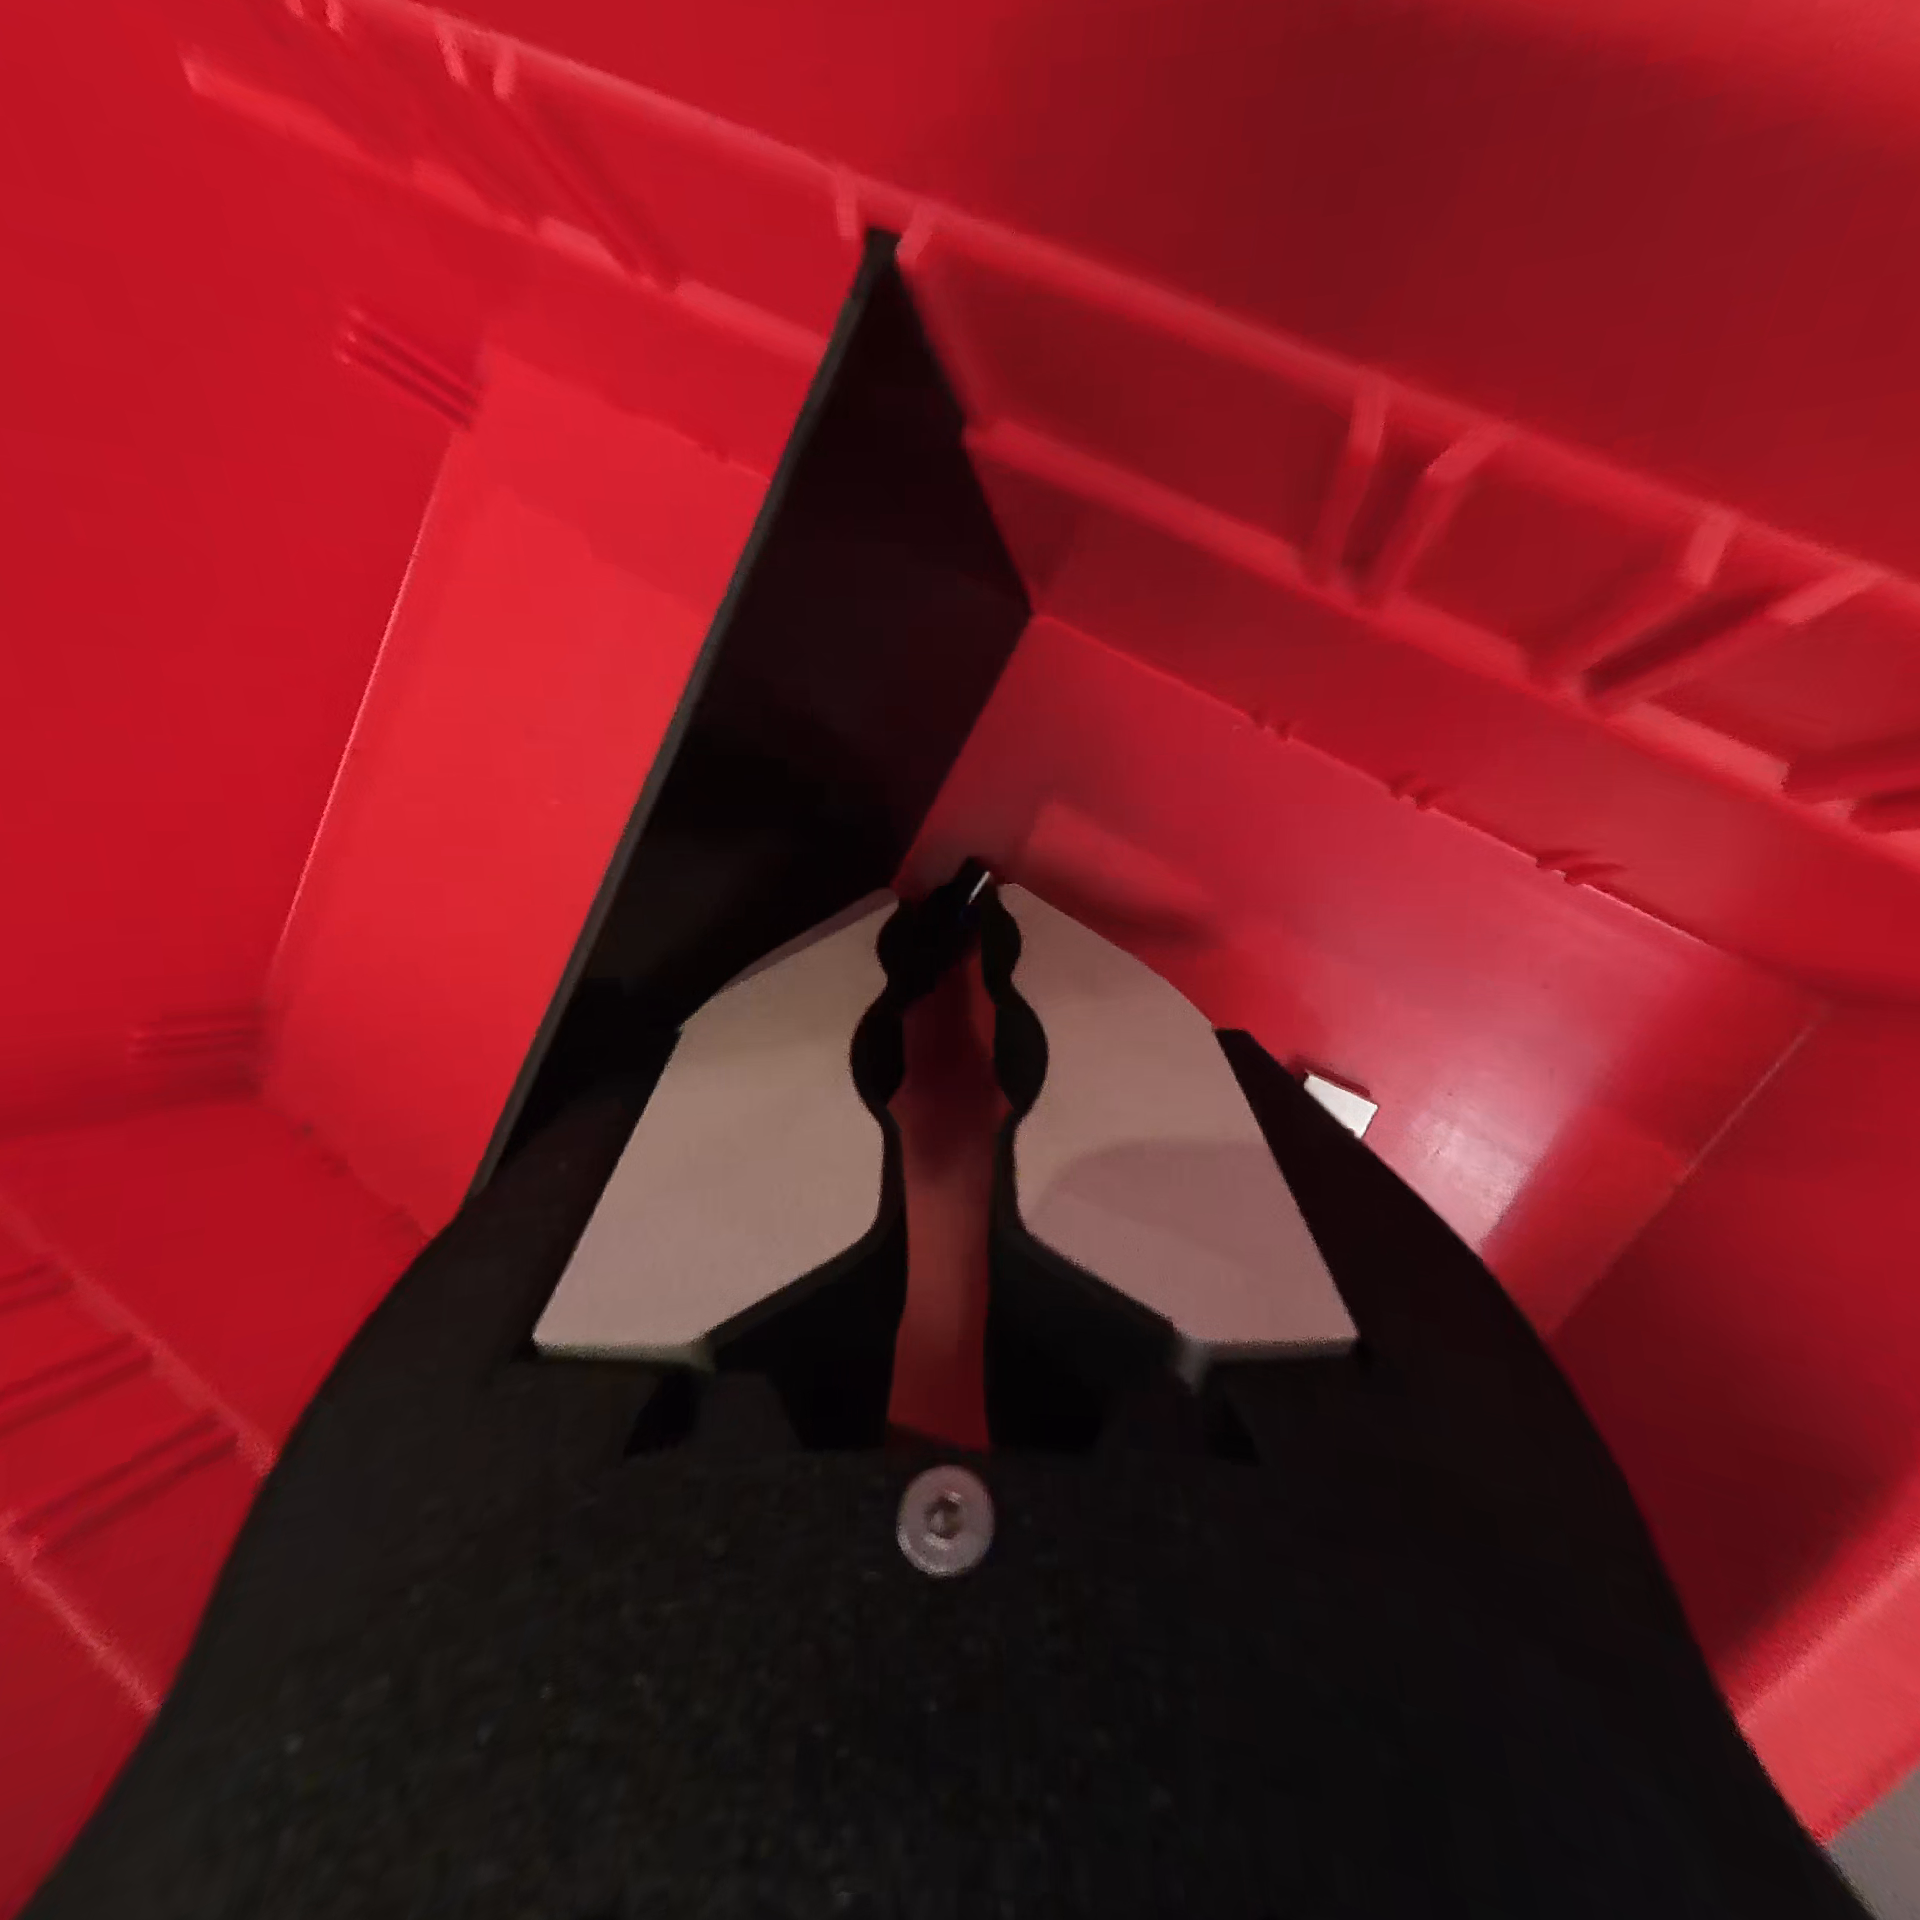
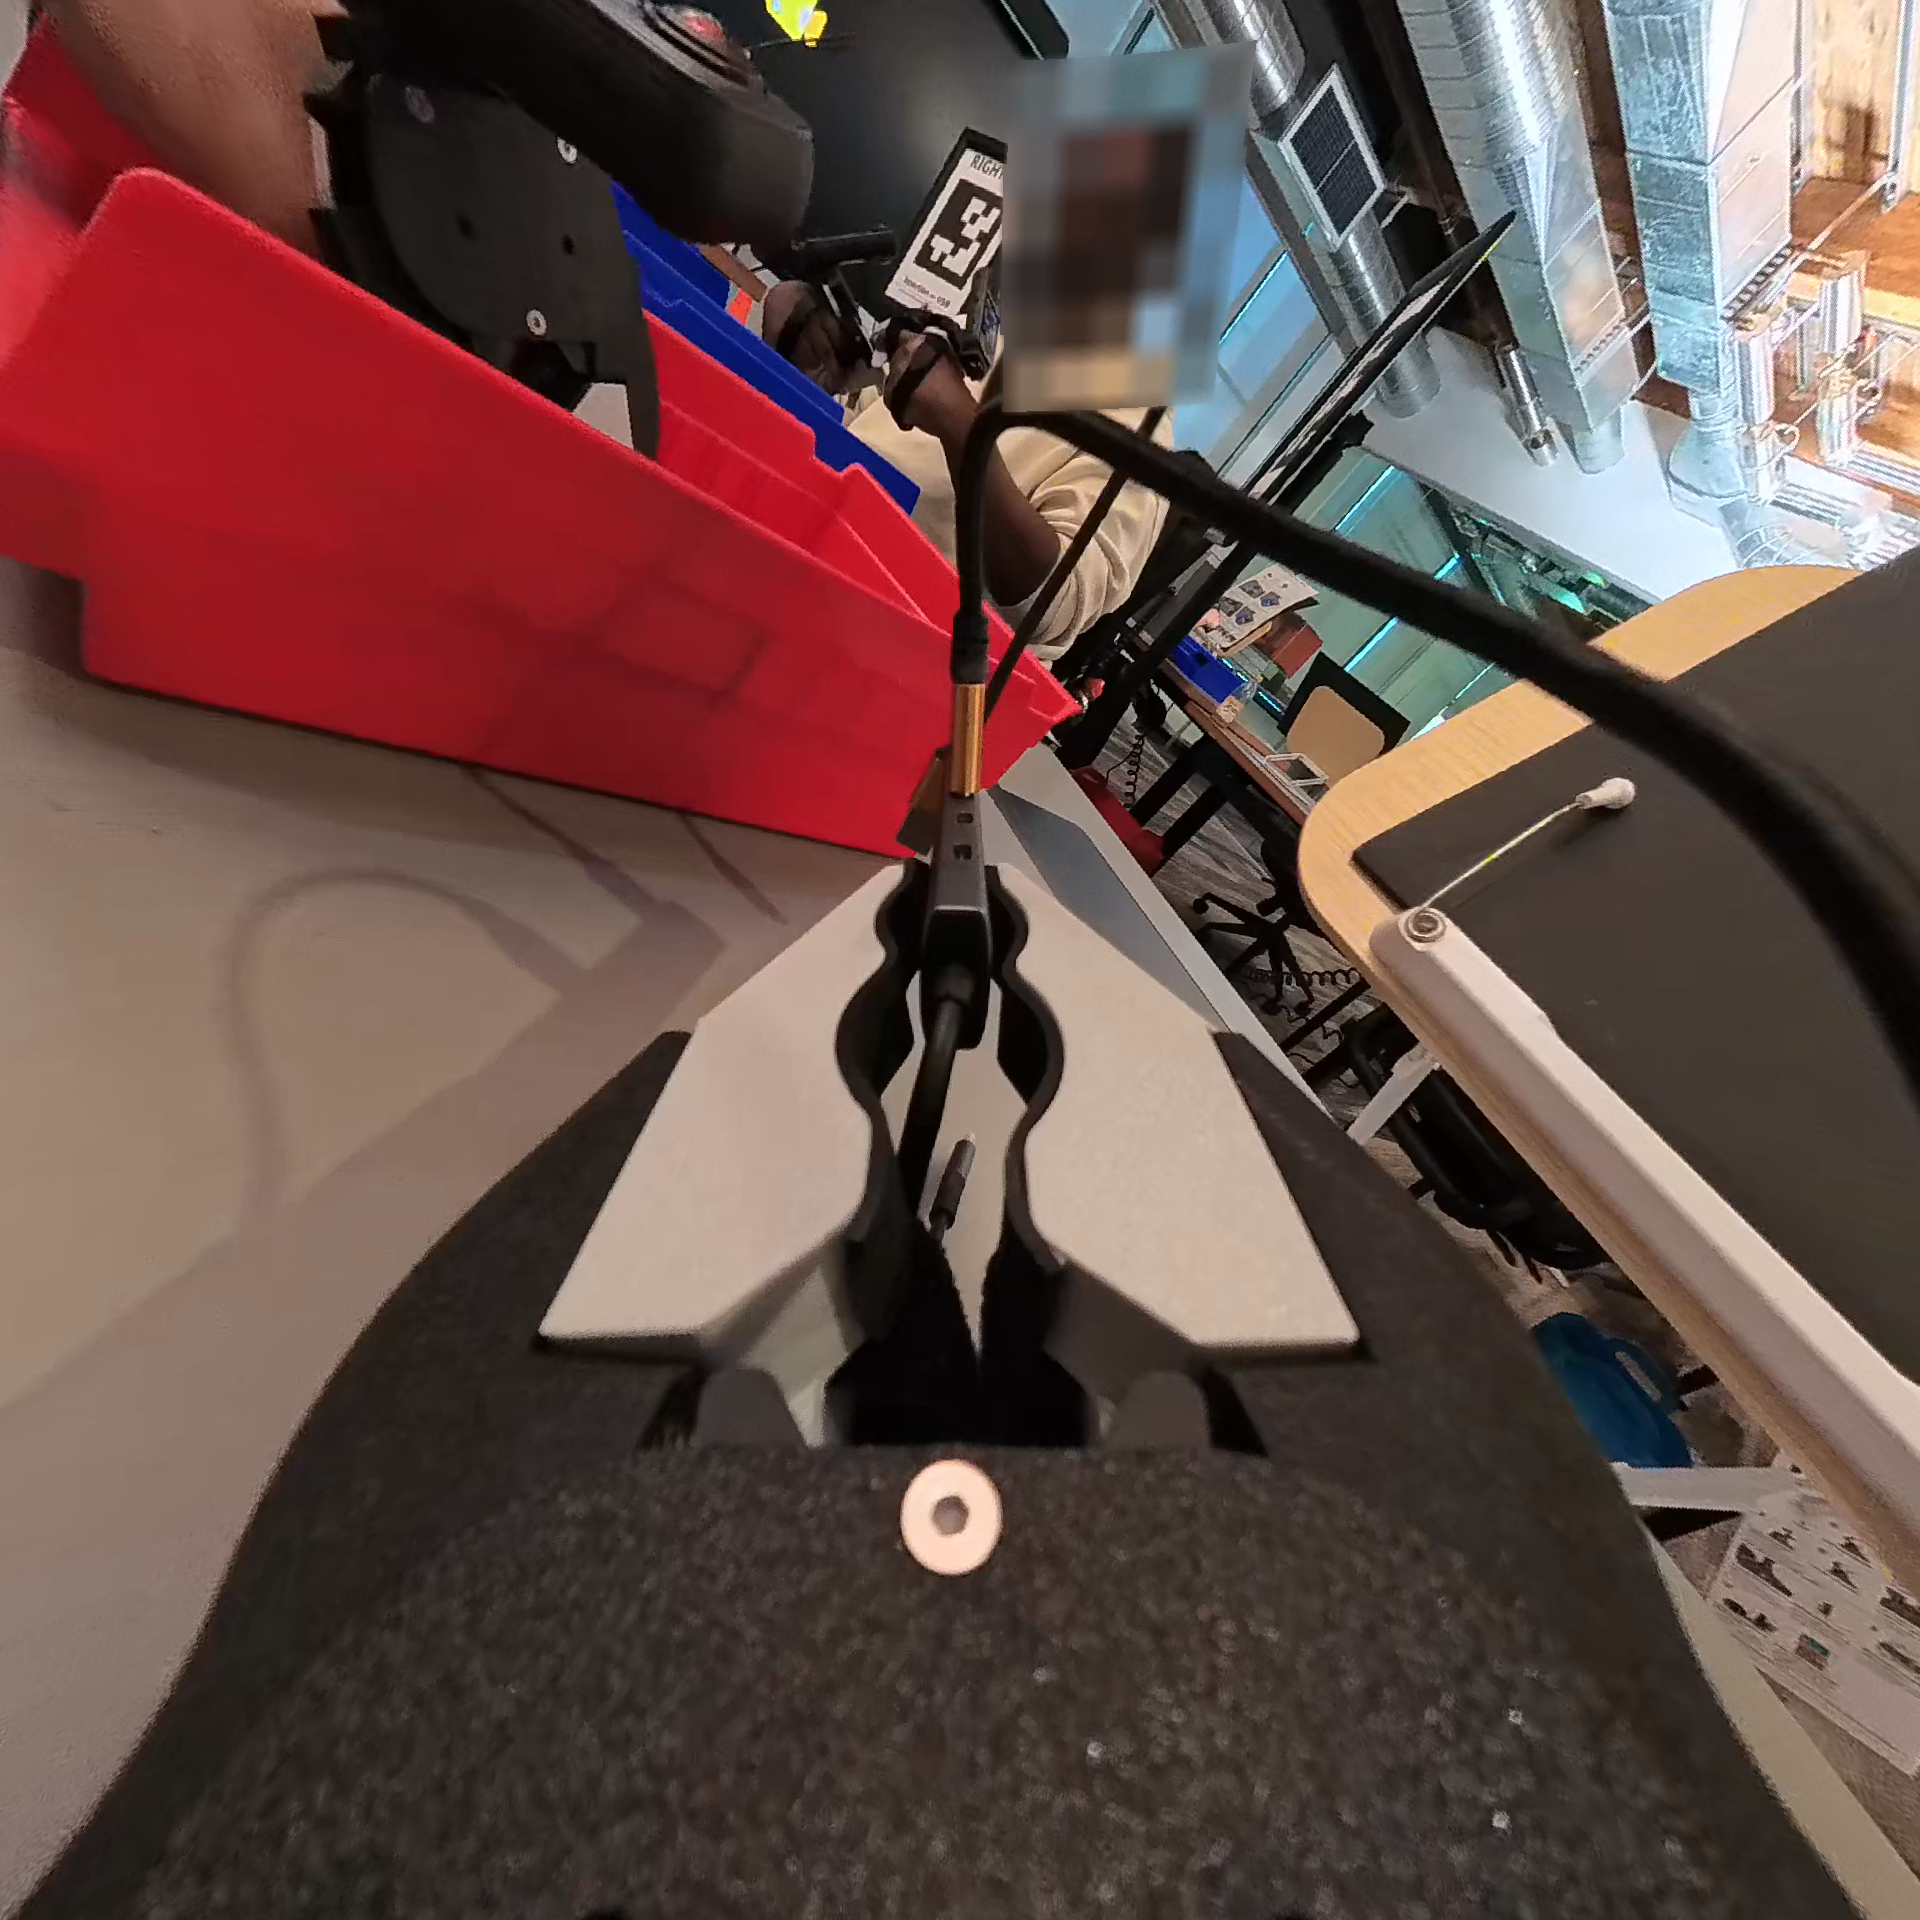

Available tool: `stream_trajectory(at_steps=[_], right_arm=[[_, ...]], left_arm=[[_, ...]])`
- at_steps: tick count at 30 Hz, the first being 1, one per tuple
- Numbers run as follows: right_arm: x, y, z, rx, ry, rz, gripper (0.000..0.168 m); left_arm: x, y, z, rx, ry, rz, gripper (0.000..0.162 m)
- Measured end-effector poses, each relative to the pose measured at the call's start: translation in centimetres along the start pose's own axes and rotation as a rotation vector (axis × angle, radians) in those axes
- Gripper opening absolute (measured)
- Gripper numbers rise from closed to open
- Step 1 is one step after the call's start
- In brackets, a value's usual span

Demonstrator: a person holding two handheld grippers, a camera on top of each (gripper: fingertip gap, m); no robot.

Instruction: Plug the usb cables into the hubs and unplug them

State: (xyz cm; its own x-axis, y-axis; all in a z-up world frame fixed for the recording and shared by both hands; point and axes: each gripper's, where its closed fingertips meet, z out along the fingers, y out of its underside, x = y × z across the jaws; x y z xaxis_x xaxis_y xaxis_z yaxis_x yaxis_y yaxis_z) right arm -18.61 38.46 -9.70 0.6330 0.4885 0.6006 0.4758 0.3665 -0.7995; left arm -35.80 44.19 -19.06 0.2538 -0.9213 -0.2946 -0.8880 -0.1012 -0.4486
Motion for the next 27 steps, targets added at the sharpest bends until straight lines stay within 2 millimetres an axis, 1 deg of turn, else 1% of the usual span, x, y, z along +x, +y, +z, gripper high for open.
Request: stream_trajectory(at_steps=[2,4,6,7,8,9,11,13,14,15,16,17,18,19,20,21,22,23,25,27], right_arm=[[0.0,0.0,0.0,0.001,0.0,-0.003,0.008],[0.1,0.0,0.0,0.002,0.003,0.006,0.008],[0.3,0.0,-0.1,0.006,0.007,0.018,0.008],[0.4,0.0,-0.1,0.008,0.01,0.025,0.008],[0.5,0.0,-0.1,0.009,0.013,0.031,0.008],[0.6,0.0,-0.1,0.01,0.015,0.037,0.008],[0.8,0.0,-0.2,0.014,0.021,0.051,0.008],[1.1,-0.1,-0.2,0.018,0.028,0.067,0.008],[1.2,-0.1,-0.2,0.022,0.032,0.076,0.008],[1.3,-0.1,-0.3,0.025,0.035,0.084,0.008],[1.5,-0.1,-0.3,0.027,0.039,0.092,0.008],[1.6,-0.1,-0.3,0.03,0.042,0.097,0.008],[1.6,-0.1,-0.4,0.031,0.044,0.101,0.008],[1.6,-0.1,-0.4,0.032,0.045,0.099,0.008],[1.6,-0.1,-0.4,0.032,0.046,0.095,0.008],[1.5,-0.2,-0.4,0.032,0.045,0.09,0.008],[1.5,-0.2,-0.4,0.032,0.042,0.086,0.008],[1.4,-0.2,-0.4,0.031,0.04,0.083,0.008],[1.3,-0.2,-0.4,0.03,0.037,0.077,0.008],[1.2,-0.2,-0.4,0.03,0.034,0.07,0.008]], left_arm=[[-0.1,0.1,-0.1,-0.009,-0.043,0.045,0.01],[-0.1,0.1,-0.6,-0.022,-0.094,0.1,0.008],[-0.3,-0.7,-2.4,0.027,-0.139,0.095,0.007],[-0.6,-1.1,-3.8,0.052,-0.17,0.09,0.006],[-1.2,-1.8,-5.8,0.086,-0.22,0.092,0.006],[-1.8,-2.7,-8.4,0.126,-0.277,0.096,0.006],[-2.7,-4.8,-14.5,0.218,-0.386,0.088,0.006],[-2.5,-7.2,-21.1,0.331,-0.463,0.078,0.006],[-1.7,-8.5,-24.0,0.387,-0.486,0.081,0.006],[-0.6,-9.7,-26.3,0.432,-0.493,0.092,0.006],[0.8,-10.9,-28.0,0.467,-0.487,0.107,0.006],[2.4,-12.0,-29.1,0.503,-0.467,0.114,0.006],[4.3,-13.1,-29.5,0.538,-0.412,0.112,0.006],[6.6,-14.0,-29.1,0.559,-0.323,0.106,0.006],[8.9,-14.7,-28.1,0.567,-0.227,0.091,0.006],[10.9,-15.1,-26.5,0.564,-0.141,0.064,0.006],[12.9,-15.1,-24.2,0.538,-0.051,0.04,0.006],[14.5,-14.8,-21.5,0.485,0.013,0.029,0.006],[15.9,-13.7,-16.0,0.373,0.033,0.011,0.006],[16.3,-12.5,-11.1,0.263,-0.021,0.039,0.006]])
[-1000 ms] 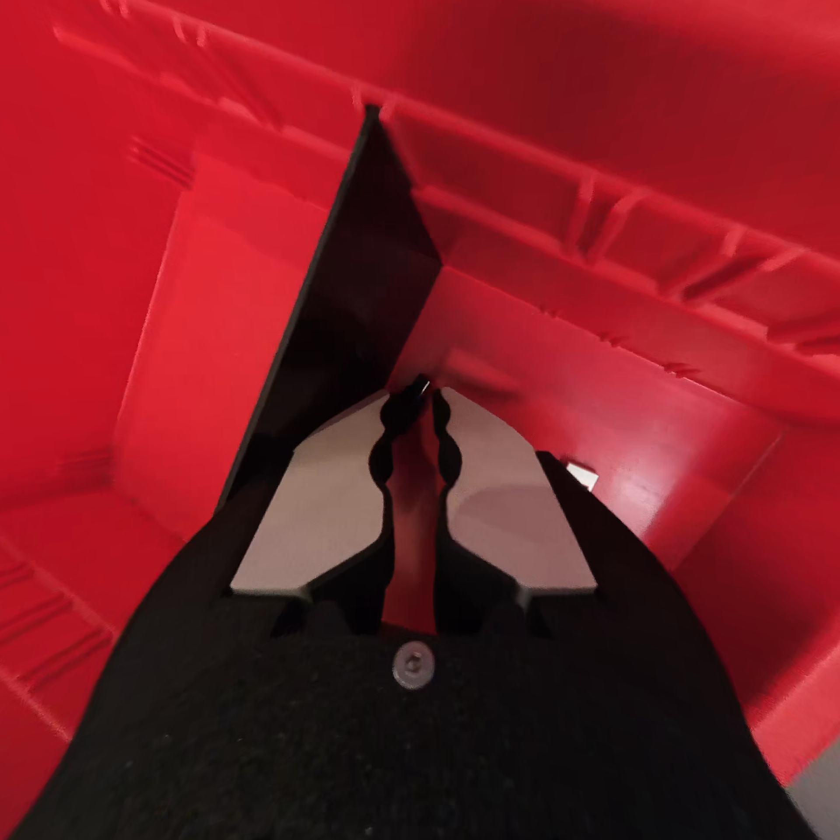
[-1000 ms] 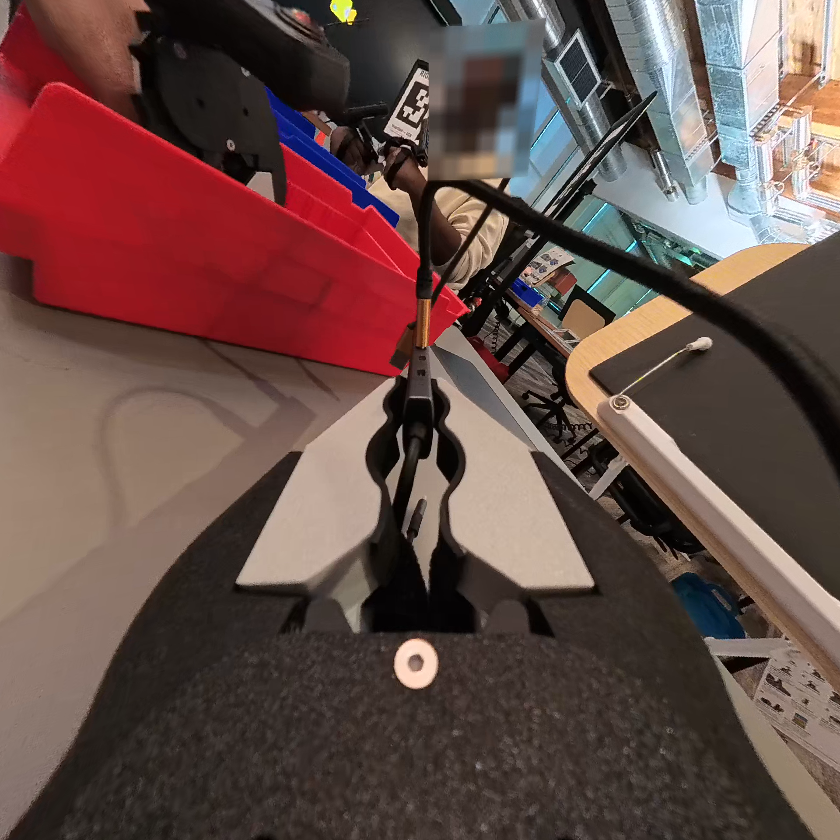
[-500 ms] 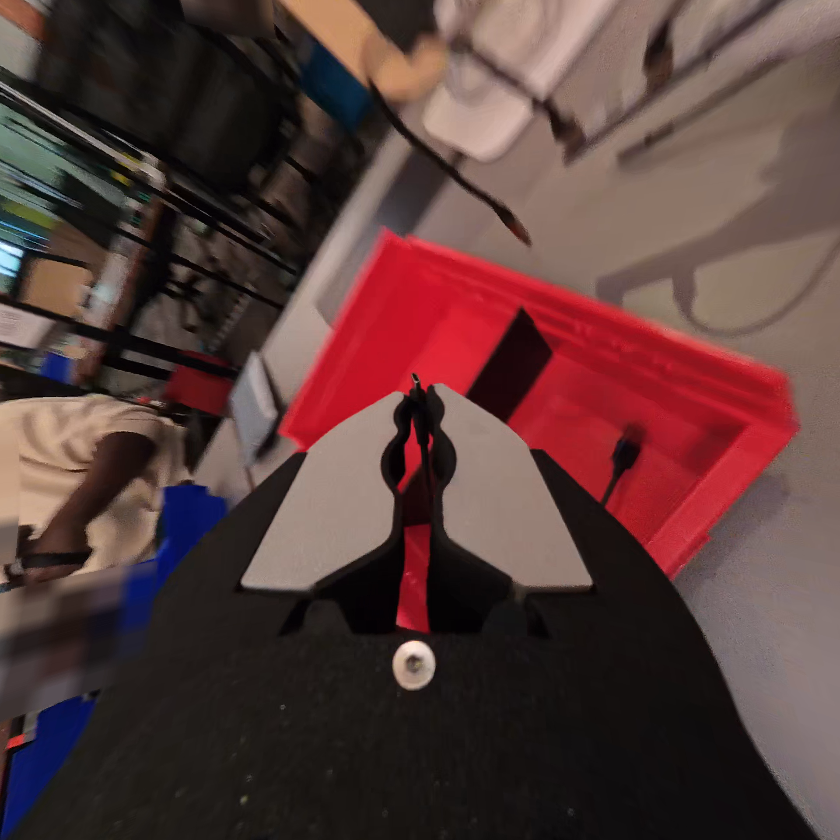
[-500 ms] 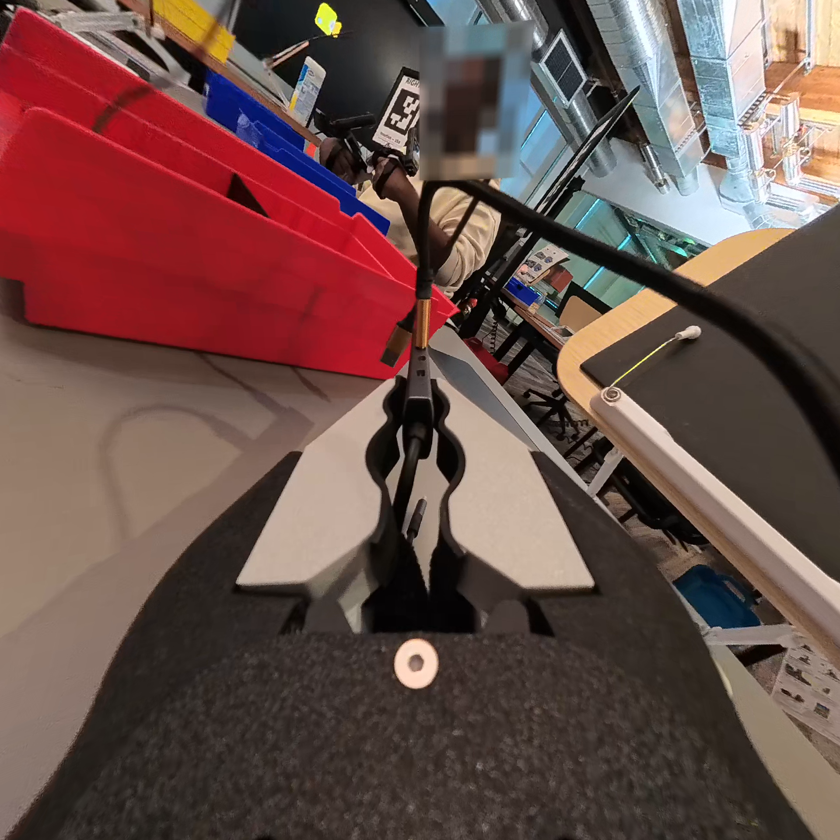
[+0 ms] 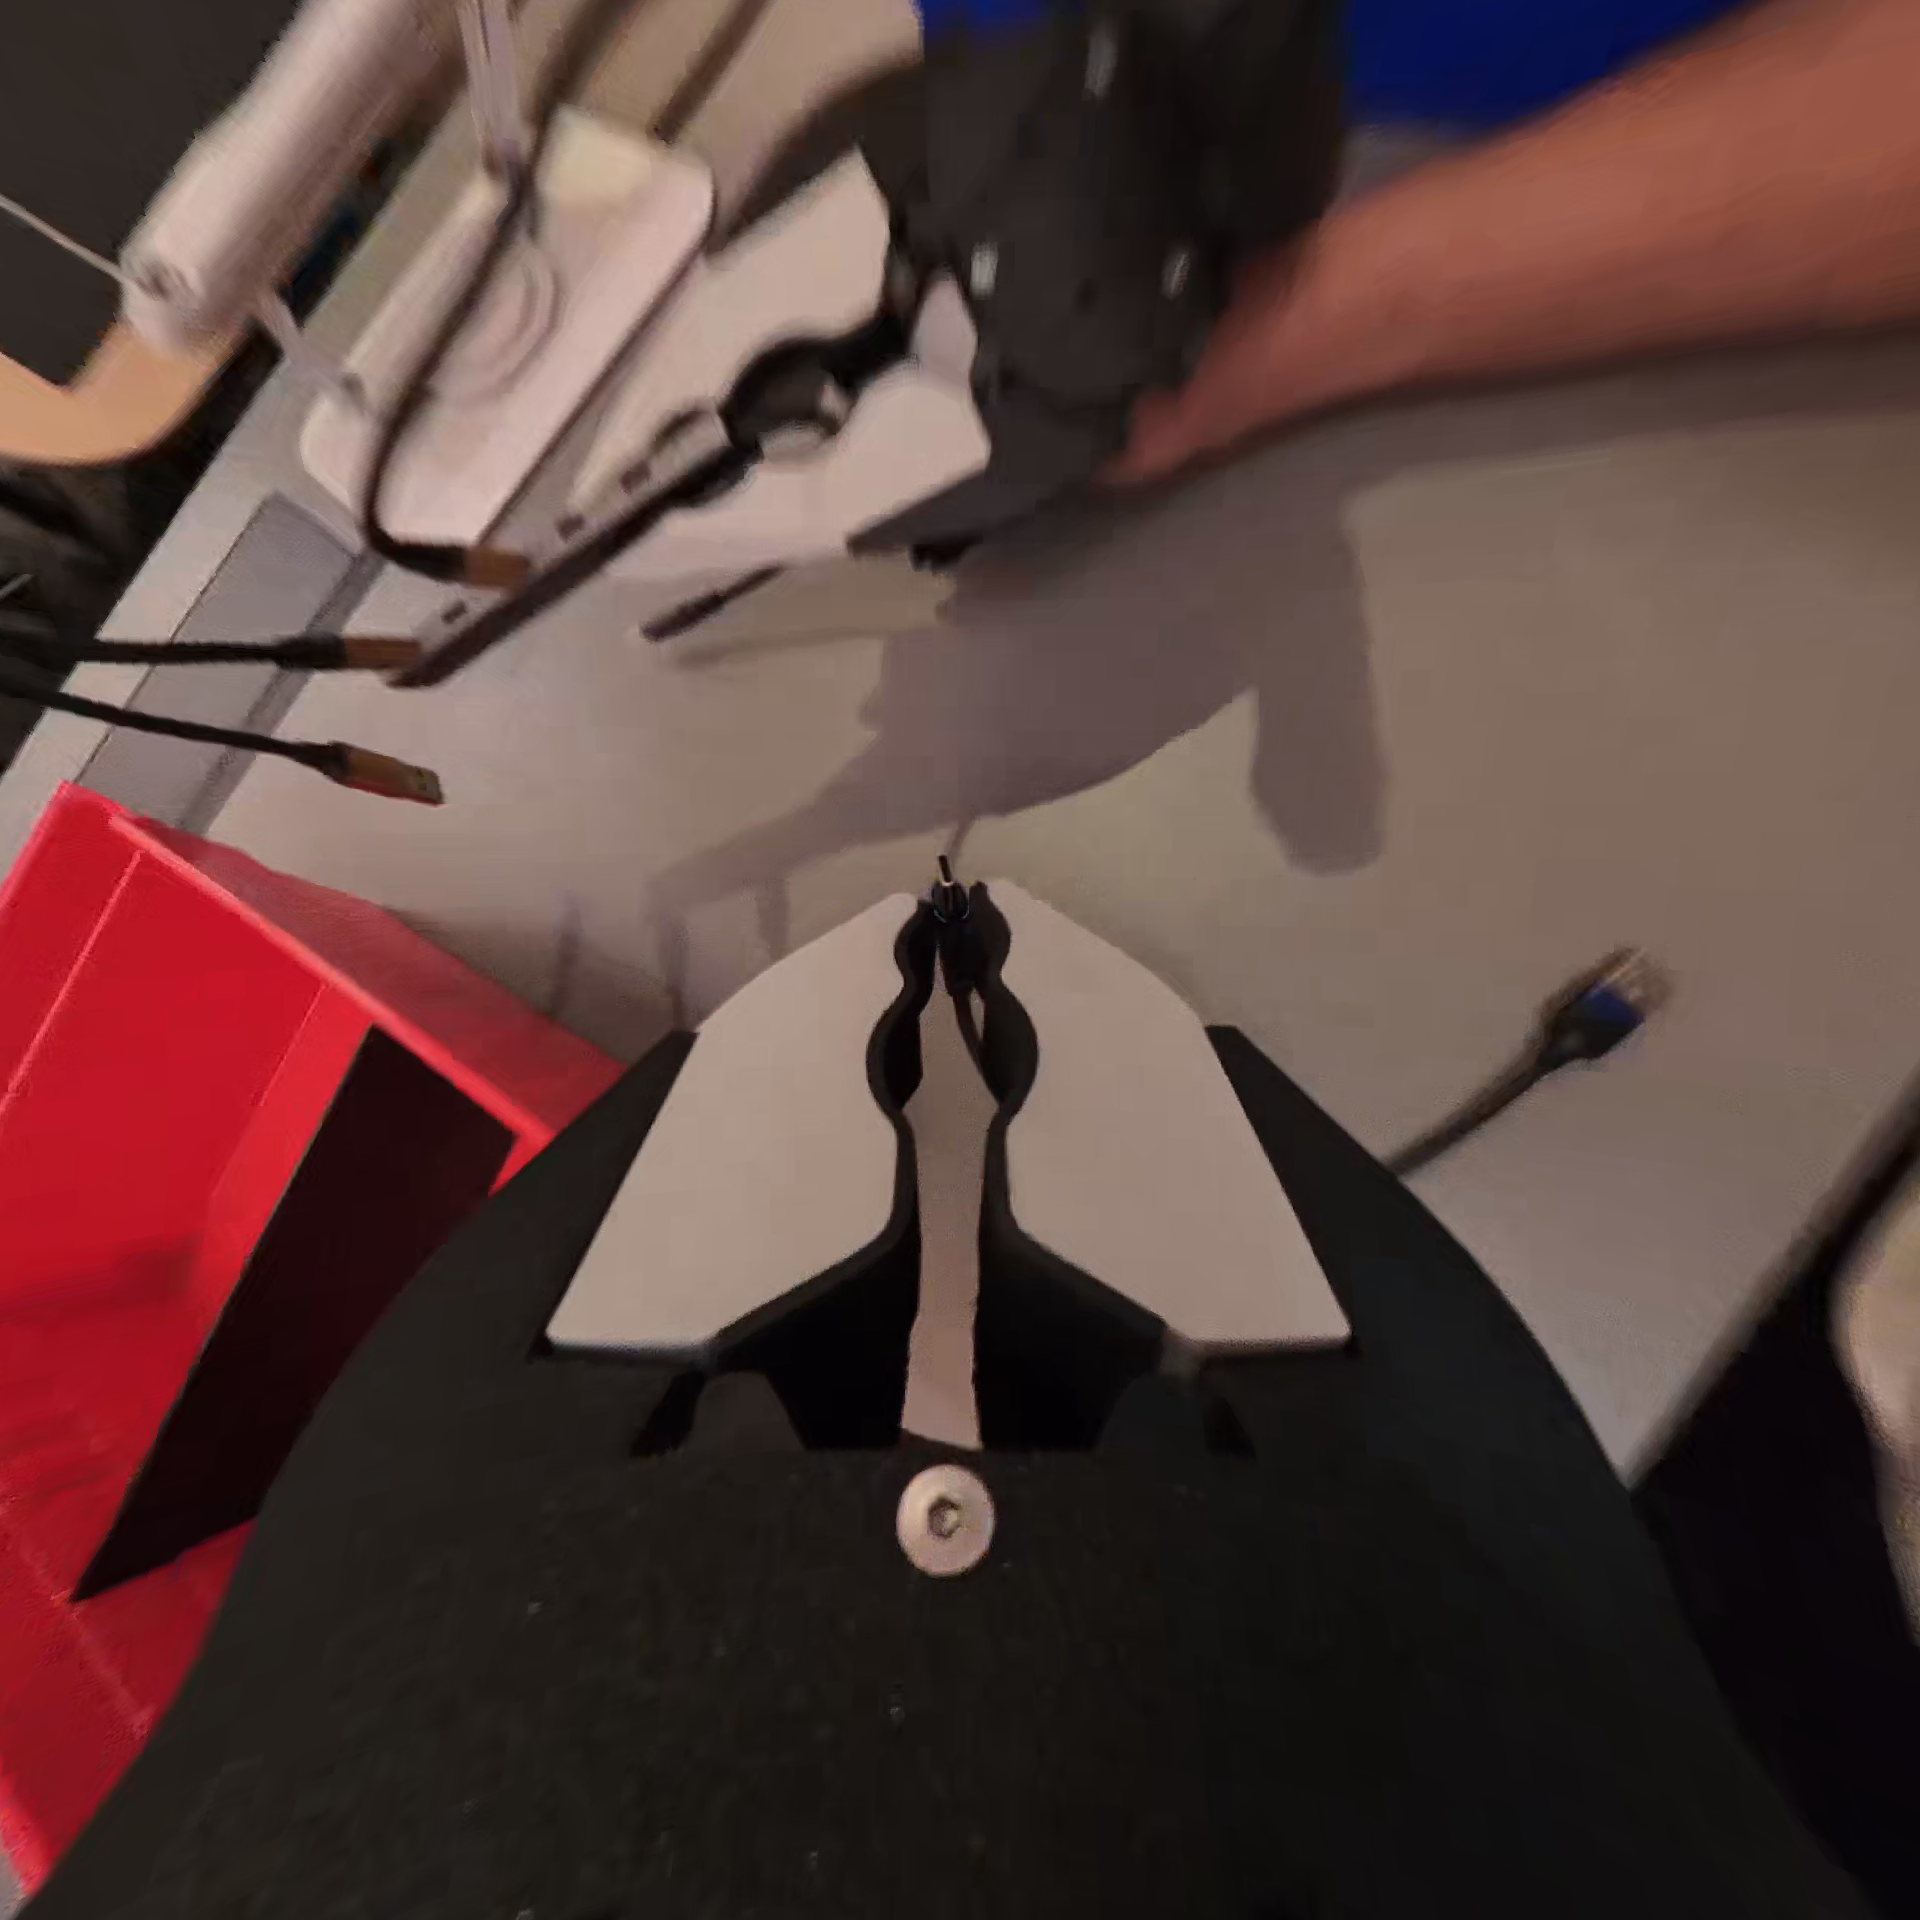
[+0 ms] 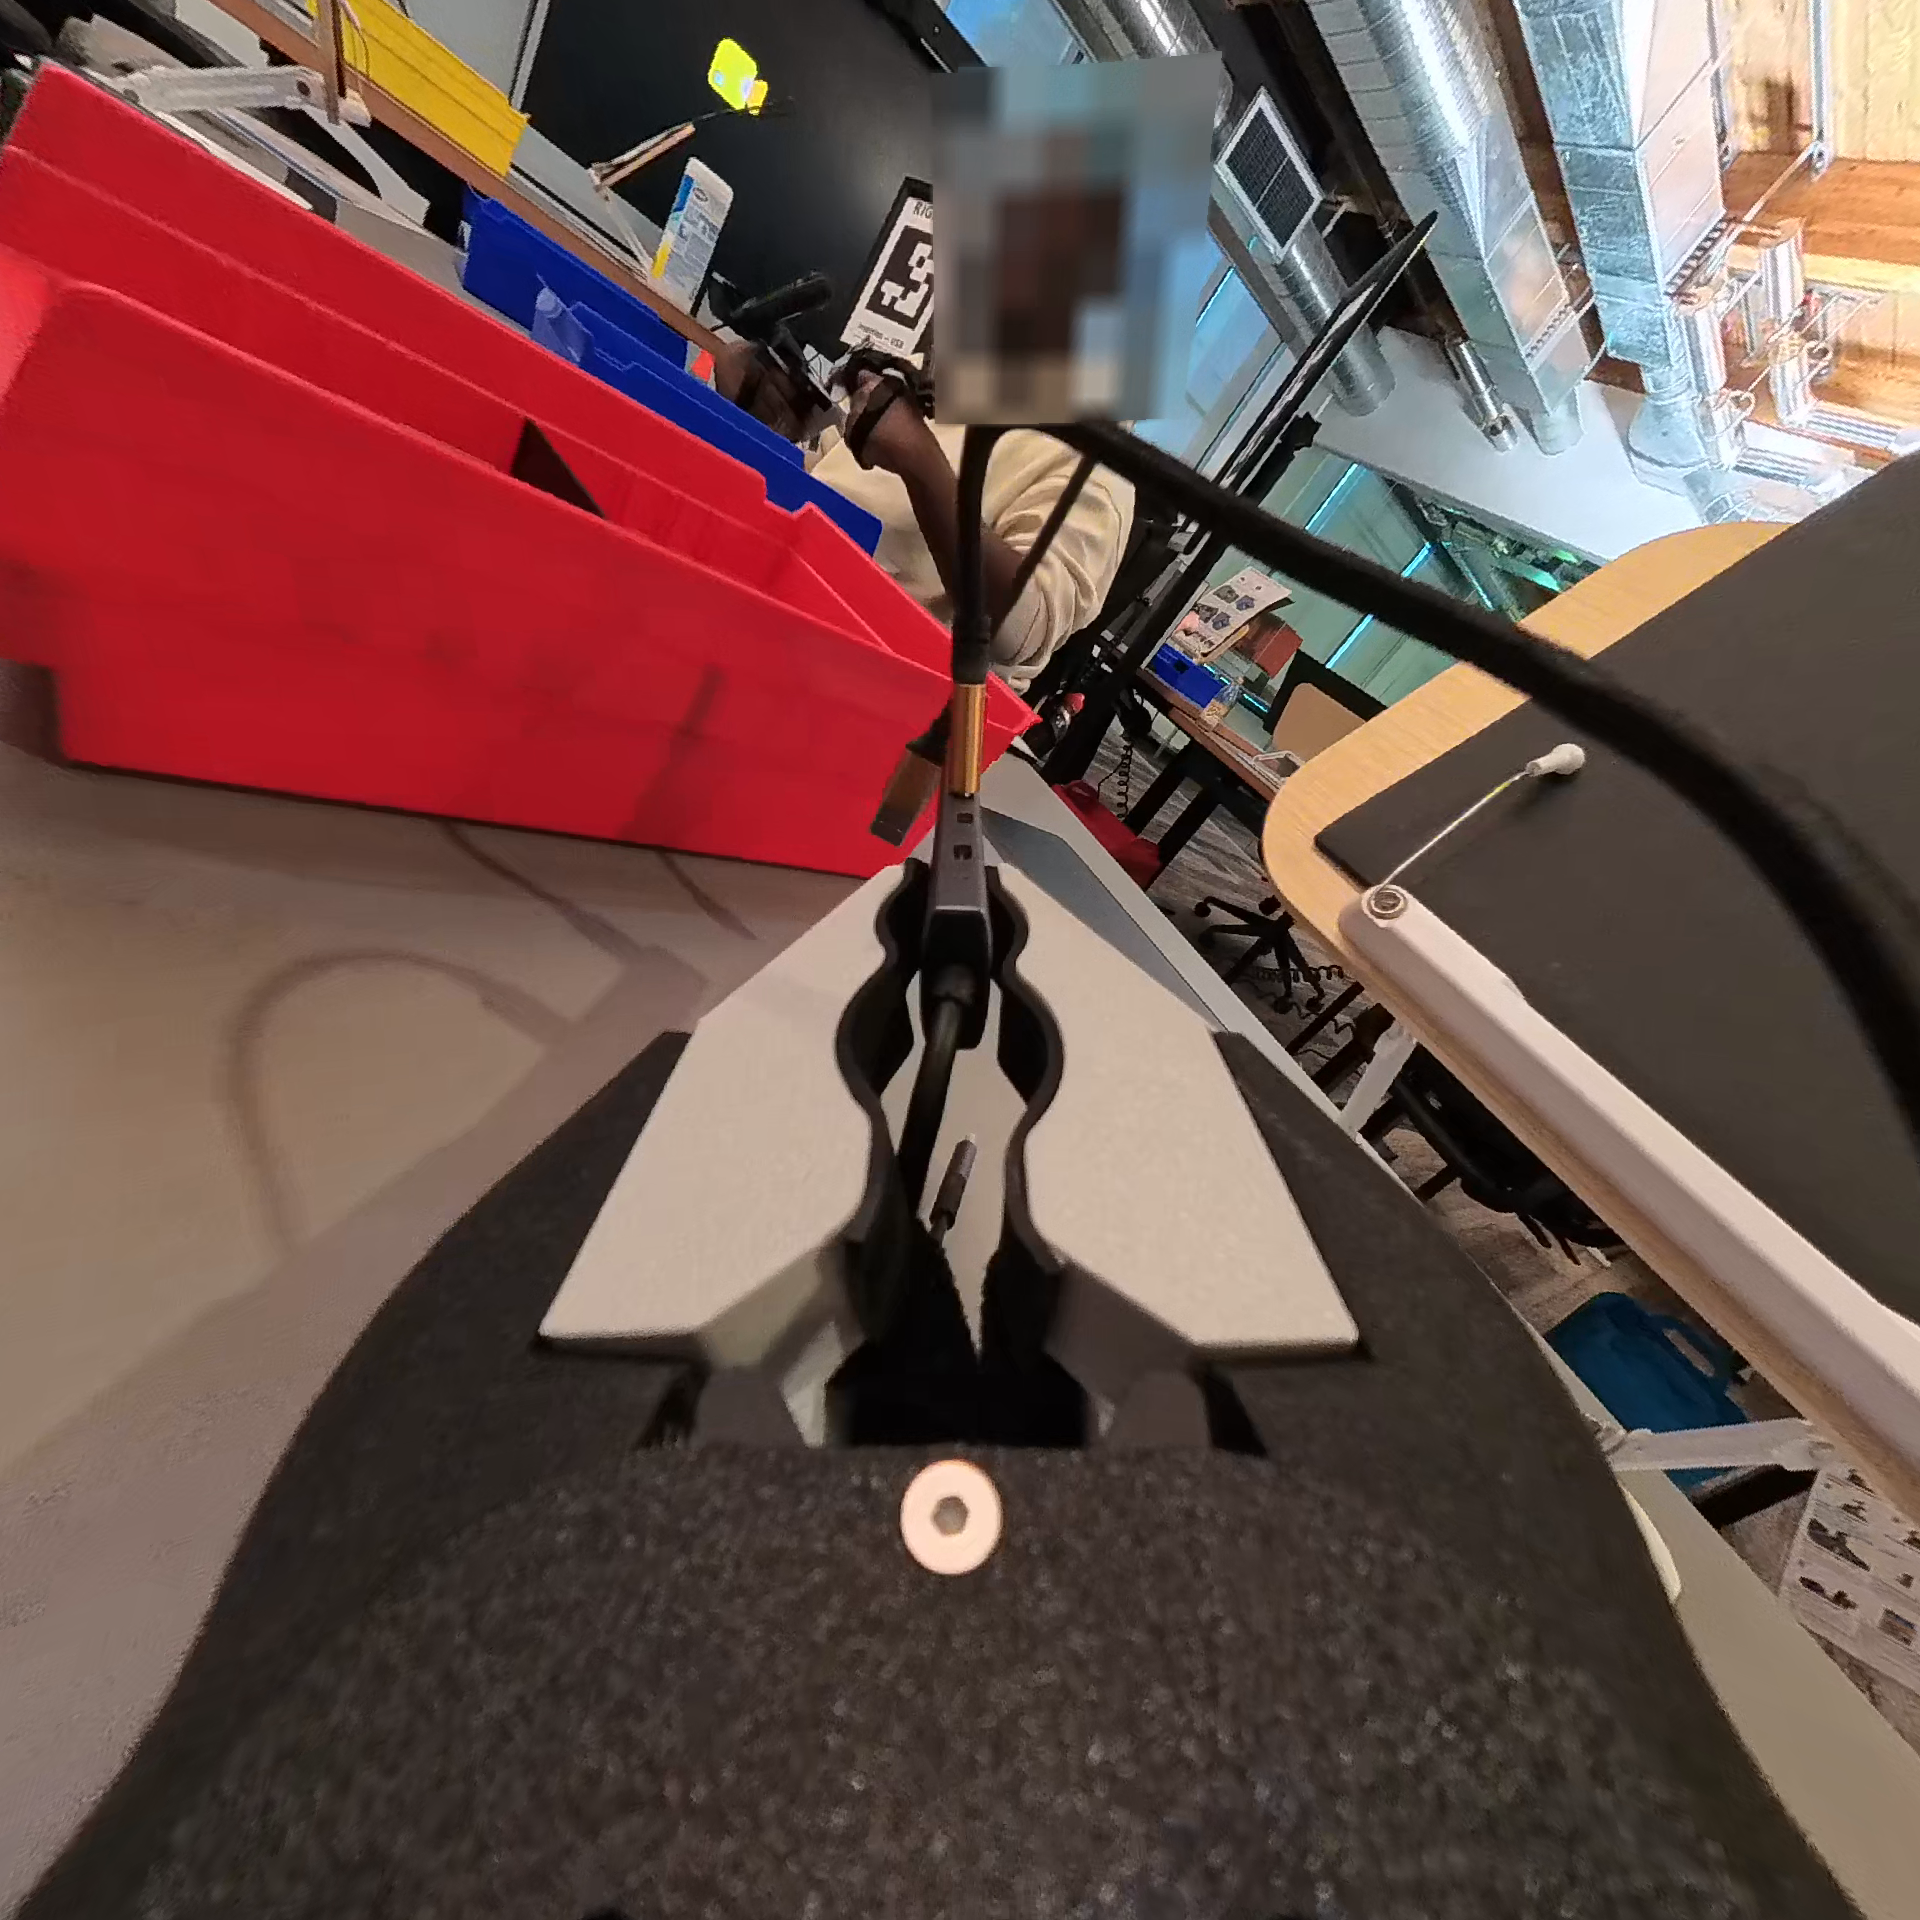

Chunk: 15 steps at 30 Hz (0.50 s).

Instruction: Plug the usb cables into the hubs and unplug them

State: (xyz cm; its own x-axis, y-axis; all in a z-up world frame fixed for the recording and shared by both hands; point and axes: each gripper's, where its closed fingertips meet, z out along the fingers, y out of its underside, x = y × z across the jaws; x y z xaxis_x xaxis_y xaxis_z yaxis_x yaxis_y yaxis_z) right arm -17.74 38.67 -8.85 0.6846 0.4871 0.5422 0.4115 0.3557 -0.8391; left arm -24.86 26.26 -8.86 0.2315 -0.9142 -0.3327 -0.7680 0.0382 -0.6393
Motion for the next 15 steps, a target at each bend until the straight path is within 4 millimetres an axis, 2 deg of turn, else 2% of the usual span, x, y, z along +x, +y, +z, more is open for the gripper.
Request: stream_trajectory(at_steps=[3,6,9,11,13,15], right_arm=[[-0.2,0.0,0.0,-0.003,-0.007,-0.012,0.008],[-0.4,0.1,0.1,-0.006,-0.013,-0.024,0.008],[-0.5,0.1,0.1,-0.007,-0.017,-0.025,0.008],[-0.5,0.1,0.2,-0.01,-0.023,-0.016,0.008],[-0.3,-0.1,0.2,0.003,-0.034,0.024,0.008],[0.2,-0.2,0.1,0.016,-0.026,0.065,0.008]], left_arm=[[0.4,2.3,4.9,-0.1,-0.081,0.043,0.006],[3.4,2.3,7.7,-0.065,0.029,-0.07,0.007],[5.2,0.5,7.1,0.083,0.184,-0.203,0.015],[5.6,-0.3,5.4,0.171,0.298,-0.174,0.022],[6.2,-0.4,3.7,0.188,0.431,-0.136,0.021],[5.8,-0.3,3.4,0.156,0.455,-0.112,0.022]])
